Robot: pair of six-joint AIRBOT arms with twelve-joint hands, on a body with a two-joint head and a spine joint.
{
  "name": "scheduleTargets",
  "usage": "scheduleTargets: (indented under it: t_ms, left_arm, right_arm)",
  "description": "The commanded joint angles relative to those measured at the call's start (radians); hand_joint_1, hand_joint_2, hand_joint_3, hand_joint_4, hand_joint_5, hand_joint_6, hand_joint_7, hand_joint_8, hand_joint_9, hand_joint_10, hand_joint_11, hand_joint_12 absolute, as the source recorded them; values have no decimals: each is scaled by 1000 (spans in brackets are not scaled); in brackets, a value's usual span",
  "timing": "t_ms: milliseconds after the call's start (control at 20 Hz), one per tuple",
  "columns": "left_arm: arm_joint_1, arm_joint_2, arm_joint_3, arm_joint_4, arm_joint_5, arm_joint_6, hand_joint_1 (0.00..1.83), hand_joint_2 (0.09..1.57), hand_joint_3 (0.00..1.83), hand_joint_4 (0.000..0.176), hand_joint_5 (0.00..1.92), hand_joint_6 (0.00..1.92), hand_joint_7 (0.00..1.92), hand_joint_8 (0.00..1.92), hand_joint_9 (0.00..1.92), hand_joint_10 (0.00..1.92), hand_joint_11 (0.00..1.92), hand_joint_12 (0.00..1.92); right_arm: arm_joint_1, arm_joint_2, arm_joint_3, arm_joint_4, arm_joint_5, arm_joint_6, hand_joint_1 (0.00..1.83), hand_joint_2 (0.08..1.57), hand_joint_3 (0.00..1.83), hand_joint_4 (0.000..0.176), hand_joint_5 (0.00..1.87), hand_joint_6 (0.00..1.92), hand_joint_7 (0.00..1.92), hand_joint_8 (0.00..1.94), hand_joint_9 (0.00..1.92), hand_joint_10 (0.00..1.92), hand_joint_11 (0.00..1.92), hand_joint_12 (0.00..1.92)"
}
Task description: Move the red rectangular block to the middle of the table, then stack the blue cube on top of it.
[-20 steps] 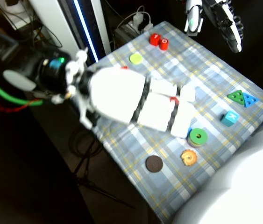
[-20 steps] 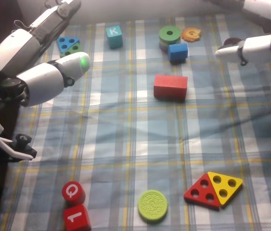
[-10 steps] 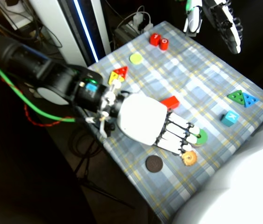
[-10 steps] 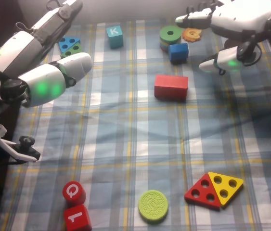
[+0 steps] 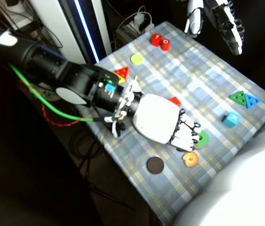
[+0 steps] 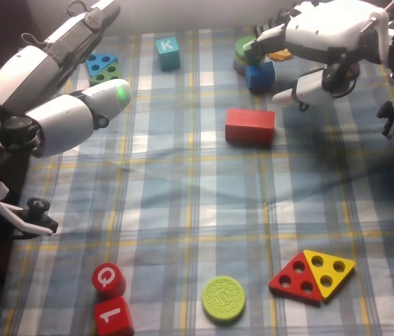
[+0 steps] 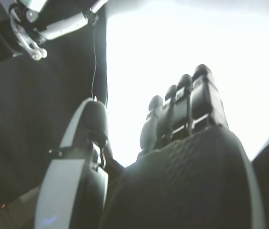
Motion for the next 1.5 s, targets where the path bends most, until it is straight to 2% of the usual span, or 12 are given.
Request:
scheduleTargets:
  t_ms: [0,200,250,300,450,600,650,700,800,900,1000,1450]
  left_arm:
    - [-6,-4,6,21,-126,-13,641,1389,0,48,68,3,0,0,0,0,0,0]
    - [-4,-4,7,21,-132,-22,645,1388,0,36,74,5,0,0,0,0,0,0]
    - [-3,-4,7,21,-133,-23,598,1391,1,51,60,3,0,0,0,0,0,0]
    - [-3,-3,7,21,-134,-24,614,1390,0,44,67,6,0,0,0,0,0,0]
    - [1,-3,8,16,-138,-26,599,1391,0,35,79,9,0,0,0,0,0,0]
    - [5,-2,8,14,-142,-31,638,1396,2,46,63,0,0,0,0,0,0,0]
    - [5,-2,8,14,-142,-32,655,1394,0,41,62,0,0,0,0,0,0,0]
    - [5,-2,8,14,-143,-33,660,1394,0,29,70,4,0,0,0,0,0,0]
    - [5,-3,9,14,-143,-34,638,1394,1,42,63,0,0,0,0,0,0,0]
    - [5,-3,9,14,-143,-35,640,1398,2,46,68,3,0,0,0,0,0,0]
    - [5,-3,9,14,-144,-36,655,1397,1,37,78,6,0,0,0,0,0,0]
    - [7,-2,9,14,-148,-39,625,1394,0,39,75,0,0,0,0,0,0,0]
  right_arm:
    - [14,-3,4,2,74,-4,877,1160,0,0,405,57,514,40,138,1013,0,1727]
    - [14,-8,6,1,59,-15,860,1162,0,0,489,94,608,97,184,1240,70,1865]
    - [14,-8,6,1,57,-17,894,1158,0,0,533,210,601,351,235,1327,129,1904]
    - [14,-8,3,1,56,-17,899,1162,1,0,532,332,555,624,291,1353,181,1908]
    - [14,-8,-7,1,56,-17,947,1173,1,0,631,383,704,894,632,1321,512,1854]
    - [14,-8,-6,1,56,-18,986,1188,1,0,607,471,730,1068,786,1412,735,1856]
    - [14,-8,-3,1,55,-18,1238,1194,1,0,590,489,794,1253,822,1410,776,1853]
    - [14,-8,1,1,50,-18,1280,1214,5,0,565,498,764,1345,714,1447,675,1906]
    - [14,-8,7,1,43,-19,964,1172,0,0,488,552,527,914,464,1374,416,1862]
    - [14,-8,8,1,39,-19,896,1166,0,0,362,621,432,693,289,1263,209,1839]
    - [14,-8,9,1,34,-20,908,1146,0,0,314,606,412,612,262,1243,176,1833]
    - [14,-12,19,1,5,-28,883,1149,2,0,354,506,445,529,244,1209,111,1819]
